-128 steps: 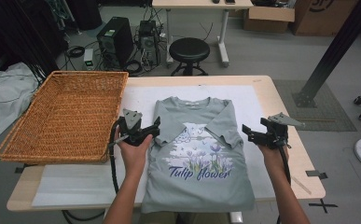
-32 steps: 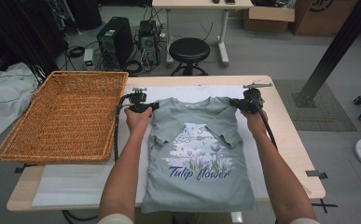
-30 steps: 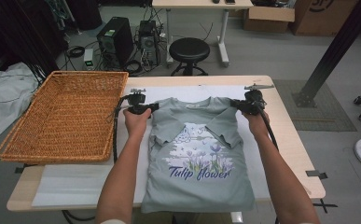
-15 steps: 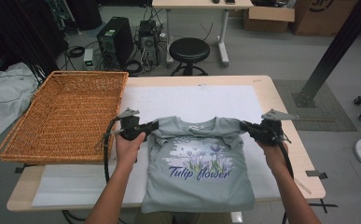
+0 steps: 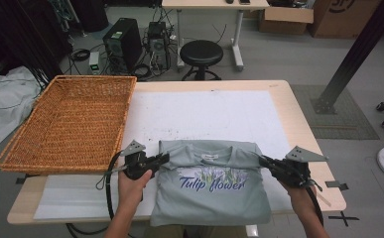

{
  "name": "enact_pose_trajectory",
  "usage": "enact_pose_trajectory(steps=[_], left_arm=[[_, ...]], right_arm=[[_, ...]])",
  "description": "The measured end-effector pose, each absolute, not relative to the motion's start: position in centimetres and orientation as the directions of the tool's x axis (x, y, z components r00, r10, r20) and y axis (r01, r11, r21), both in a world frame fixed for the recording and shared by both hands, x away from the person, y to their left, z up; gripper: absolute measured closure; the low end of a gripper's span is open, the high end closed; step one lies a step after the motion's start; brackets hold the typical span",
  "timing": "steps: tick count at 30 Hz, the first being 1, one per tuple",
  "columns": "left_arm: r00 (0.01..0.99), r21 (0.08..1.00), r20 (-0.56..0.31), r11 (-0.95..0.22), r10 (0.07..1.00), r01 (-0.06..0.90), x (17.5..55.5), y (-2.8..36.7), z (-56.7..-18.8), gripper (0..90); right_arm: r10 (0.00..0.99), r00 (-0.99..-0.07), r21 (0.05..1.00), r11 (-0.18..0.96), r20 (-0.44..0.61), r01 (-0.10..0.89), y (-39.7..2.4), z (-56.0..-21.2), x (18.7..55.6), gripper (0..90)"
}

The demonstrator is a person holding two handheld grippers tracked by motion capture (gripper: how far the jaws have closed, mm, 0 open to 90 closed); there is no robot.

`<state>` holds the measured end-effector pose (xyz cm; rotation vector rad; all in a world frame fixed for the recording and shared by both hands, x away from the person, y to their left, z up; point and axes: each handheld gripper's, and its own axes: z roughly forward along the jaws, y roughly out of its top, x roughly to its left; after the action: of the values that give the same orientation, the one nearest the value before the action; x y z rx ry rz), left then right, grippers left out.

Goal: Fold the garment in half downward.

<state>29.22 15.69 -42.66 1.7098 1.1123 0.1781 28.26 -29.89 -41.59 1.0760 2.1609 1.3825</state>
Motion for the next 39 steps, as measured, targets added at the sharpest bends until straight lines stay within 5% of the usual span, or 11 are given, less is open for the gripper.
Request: enact_pose_trajectory(steps=[12, 14, 19, 24, 33, 35, 39], left_arm=[[0.58, 0.768, -0.417, -0.069, 0.7, 0.636, 26.3, 17.9, -44.5, 82.6], [0.575, 0.775, -0.405, -0.067, 0.711, 0.629, 26.1, 18.2, -44.7, 74.4], [0.527, 0.807, -0.378, -0.007, 0.762, 0.59, 27.2, 18.4, -44.2, 47.6], [0.482, 0.825, -0.342, 0.013, 0.807, 0.564, 30.2, 17.7, -42.9, 36.4], [0.405, 0.741, -0.385, 0.016, 0.83, 0.672, 34.5, 16.6, -44.6, 36.2], [0.402, 0.715, -0.41, 0.015, 0.819, 0.699, 34.9, 16.3, -45.0, 38.5], [0.42, 0.701, -0.413, -0.013, 0.808, 0.713, 35.5, 15.8, -45.4, 70.0]], right_arm=[[0.724, -0.681, 0.828, 0.313, 0.109, 0.466, -30.8, -44.1, 24.5, 84.8], [0.713, -0.689, 0.821, 0.314, 0.128, 0.477, -31.0, -44.4, 24.3, 83.6], [0.744, -0.648, 0.881, 0.187, 0.162, 0.434, -32.4, -42.7, 25.4, 62.6], [0.805, -0.568, 0.902, 0.1, 0.174, 0.419, -33.2, -40.7, 29.6, 52.3], [0.781, -0.595, 0.779, 0.247, 0.191, 0.576, -29.9, -43.0, 35.8, 43.4], [0.772, -0.604, 0.753, 0.273, 0.201, 0.599, -29.4, -43.9, 36.3, 48.9], [0.759, -0.623, 0.739, 0.309, 0.187, 0.599, -29.2, -44.4, 36.6, 76.6]])
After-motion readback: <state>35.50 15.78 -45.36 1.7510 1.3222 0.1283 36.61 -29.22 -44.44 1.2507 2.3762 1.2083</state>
